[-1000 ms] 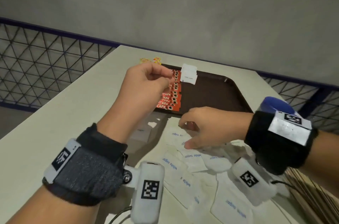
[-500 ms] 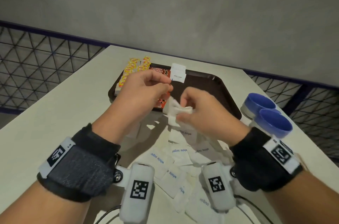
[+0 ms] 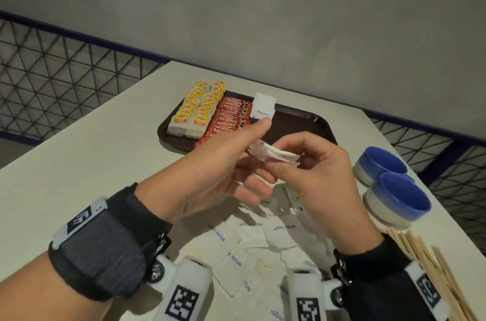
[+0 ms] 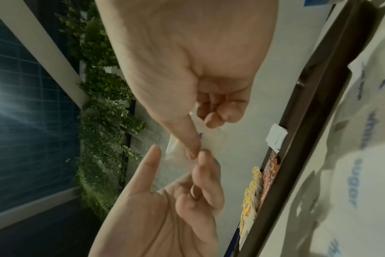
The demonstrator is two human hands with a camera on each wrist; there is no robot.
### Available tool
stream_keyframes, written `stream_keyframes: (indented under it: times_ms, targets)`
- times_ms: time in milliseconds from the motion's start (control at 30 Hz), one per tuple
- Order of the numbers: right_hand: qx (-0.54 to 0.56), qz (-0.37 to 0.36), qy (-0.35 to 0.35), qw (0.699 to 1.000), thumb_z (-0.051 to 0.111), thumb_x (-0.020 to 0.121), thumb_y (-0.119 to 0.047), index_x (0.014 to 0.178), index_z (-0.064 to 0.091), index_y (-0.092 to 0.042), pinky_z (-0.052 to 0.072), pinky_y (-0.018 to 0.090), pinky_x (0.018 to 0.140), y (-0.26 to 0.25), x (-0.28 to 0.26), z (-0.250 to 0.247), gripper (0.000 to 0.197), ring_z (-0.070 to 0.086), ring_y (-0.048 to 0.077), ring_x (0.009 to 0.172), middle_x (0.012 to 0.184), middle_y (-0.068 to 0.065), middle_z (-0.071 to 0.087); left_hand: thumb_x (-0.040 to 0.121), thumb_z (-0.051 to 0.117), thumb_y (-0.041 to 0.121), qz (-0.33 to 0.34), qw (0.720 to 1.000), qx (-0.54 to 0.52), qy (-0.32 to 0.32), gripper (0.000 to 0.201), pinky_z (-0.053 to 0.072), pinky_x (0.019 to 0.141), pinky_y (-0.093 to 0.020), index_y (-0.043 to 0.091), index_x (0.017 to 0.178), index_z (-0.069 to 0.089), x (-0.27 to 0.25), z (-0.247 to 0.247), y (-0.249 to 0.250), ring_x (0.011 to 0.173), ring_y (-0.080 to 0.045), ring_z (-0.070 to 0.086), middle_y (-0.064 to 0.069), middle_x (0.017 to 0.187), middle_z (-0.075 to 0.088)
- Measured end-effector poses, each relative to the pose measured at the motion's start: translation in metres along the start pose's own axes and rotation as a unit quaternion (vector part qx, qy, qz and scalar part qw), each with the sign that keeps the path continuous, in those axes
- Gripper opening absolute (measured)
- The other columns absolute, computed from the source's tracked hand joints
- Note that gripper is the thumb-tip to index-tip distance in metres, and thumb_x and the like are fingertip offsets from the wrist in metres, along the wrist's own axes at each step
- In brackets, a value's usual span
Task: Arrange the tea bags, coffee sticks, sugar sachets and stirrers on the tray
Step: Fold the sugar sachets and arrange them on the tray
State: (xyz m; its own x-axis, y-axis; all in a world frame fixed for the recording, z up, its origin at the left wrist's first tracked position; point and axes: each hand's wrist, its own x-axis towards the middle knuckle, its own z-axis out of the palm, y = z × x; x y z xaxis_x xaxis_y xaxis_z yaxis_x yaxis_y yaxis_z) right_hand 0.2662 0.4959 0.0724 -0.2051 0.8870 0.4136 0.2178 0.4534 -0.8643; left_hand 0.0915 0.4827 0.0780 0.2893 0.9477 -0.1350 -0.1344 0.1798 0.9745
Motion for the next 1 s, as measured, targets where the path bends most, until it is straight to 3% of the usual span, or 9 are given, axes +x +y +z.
stream_keyframes:
  times_ms: [100, 200, 367, 433, 500, 600, 767, 900, 1000]
  targets:
    - [-0.018, -0.005, -0.017, 1.0, 0.079, 0.075, 0.01, 0.087, 0.078, -0.019, 0.061, 0.042, 0.076, -0.003, -0.001, -0.003, 0.031, 0.071, 0.02, 0.083, 0.094, 0.008, 0.071, 0.1, 0.063, 0.029, 0.04, 0.999, -0.003, 0.016, 0.024, 0.062, 0.06, -0.029, 0.008, 0.11, 0.068, 0.0, 0.003, -0.002, 0.074, -0.023, 0.072, -0.017, 0.096, 0.076]
    - [0.024, 0.021, -0.047, 0.998, 0.076, 0.082, 0.002, 0.099, 0.077, -0.019, 0.062, 0.041, 0.079, -0.004, -0.003, -0.006, 0.027, 0.072, 0.02, 0.088, 0.105, 0.009, 0.07, 0.098, 0.066, 0.016, 0.075, 0.996, 0.009, 0.042, 0.012, 0.061, 0.061, -0.029, 0.012, 0.108, 0.072, 0.002, -0.001, -0.004, 0.081, -0.024, 0.076, -0.011, 0.099, 0.078]
    - [0.1, 0.1, 0.02, 0.99, 0.081, 0.079, -0.044, 0.119, 0.064, -0.031, 0.059, 0.029, 0.07, -0.003, -0.003, -0.005, 0.045, 0.068, 0.01, 0.083, 0.109, 0.004, 0.067, 0.09, 0.074, 0.005, 0.119, 0.99, 0.041, 0.059, 0.034, 0.063, 0.066, -0.033, 0.02, 0.119, 0.066, -0.001, -0.006, -0.002, 0.081, -0.031, 0.078, -0.009, 0.09, 0.079]
    - [0.108, 0.12, -0.004, 0.987, 0.076, 0.08, -0.037, 0.12, 0.064, -0.024, 0.058, 0.027, 0.065, -0.004, -0.004, -0.003, 0.044, 0.068, 0.012, 0.075, 0.1, 0.006, 0.071, 0.085, 0.078, 0.005, 0.127, 0.99, 0.045, 0.051, 0.047, 0.062, 0.062, -0.03, 0.022, 0.126, 0.062, -0.001, -0.005, -0.001, 0.076, -0.03, 0.077, -0.014, 0.09, 0.079]
    - [0.134, 0.121, -0.026, 0.983, 0.071, 0.089, -0.025, 0.112, 0.071, -0.015, 0.052, 0.029, 0.059, -0.005, -0.005, 0.0, 0.026, 0.061, 0.022, 0.07, 0.094, 0.017, 0.071, 0.082, 0.079, 0.005, 0.128, 0.99, 0.033, 0.05, 0.052, 0.059, 0.058, -0.028, 0.02, 0.128, 0.061, 0.0, -0.006, 0.0, 0.072, -0.028, 0.076, -0.016, 0.09, 0.078]
    - [0.13, 0.109, 0.0, 0.985, 0.069, 0.091, -0.023, 0.097, 0.077, -0.013, 0.049, 0.031, 0.058, -0.002, -0.006, 0.001, 0.013, 0.054, 0.024, 0.066, 0.086, 0.025, 0.066, 0.079, 0.079, 0.009, 0.116, 0.992, -0.003, 0.057, 0.051, 0.057, 0.055, -0.025, 0.015, 0.127, 0.064, 0.0, -0.008, 0.001, 0.073, -0.027, 0.074, -0.016, 0.094, 0.078]
    - [0.11, 0.111, 0.054, 0.986, 0.07, 0.09, -0.021, 0.09, 0.074, -0.009, 0.05, 0.024, 0.054, -0.001, -0.002, -0.004, 0.012, 0.054, 0.018, 0.06, 0.069, 0.011, 0.062, 0.095, 0.062, 0.0, 0.112, 0.988, -0.049, 0.089, 0.013, 0.052, 0.047, -0.02, -0.003, 0.107, 0.069, 0.001, -0.011, 0.005, 0.062, -0.02, 0.071, -0.016, 0.081, 0.075]
    - [0.118, 0.108, 0.061, 0.985, 0.072, 0.089, -0.02, 0.09, 0.075, -0.013, 0.048, 0.022, 0.052, -0.002, -0.001, -0.003, 0.008, 0.052, 0.018, 0.06, 0.074, 0.022, 0.063, 0.099, 0.058, 0.002, 0.098, 0.989, -0.041, 0.099, 0.017, 0.051, 0.046, -0.02, -0.004, 0.107, 0.071, 0.001, -0.011, 0.005, 0.059, -0.019, 0.069, -0.015, 0.083, 0.076]
    - [0.113, 0.097, 0.058, 0.987, 0.073, 0.089, -0.017, 0.092, 0.076, -0.017, 0.049, 0.022, 0.053, -0.001, -0.002, -0.002, 0.004, 0.055, 0.014, 0.059, 0.079, 0.016, 0.068, 0.101, 0.057, 0.011, 0.086, 0.992, -0.036, 0.083, 0.022, 0.053, 0.048, -0.021, -0.003, 0.107, 0.073, 0.0, -0.008, 0.003, 0.063, -0.022, 0.071, -0.016, 0.089, 0.077]
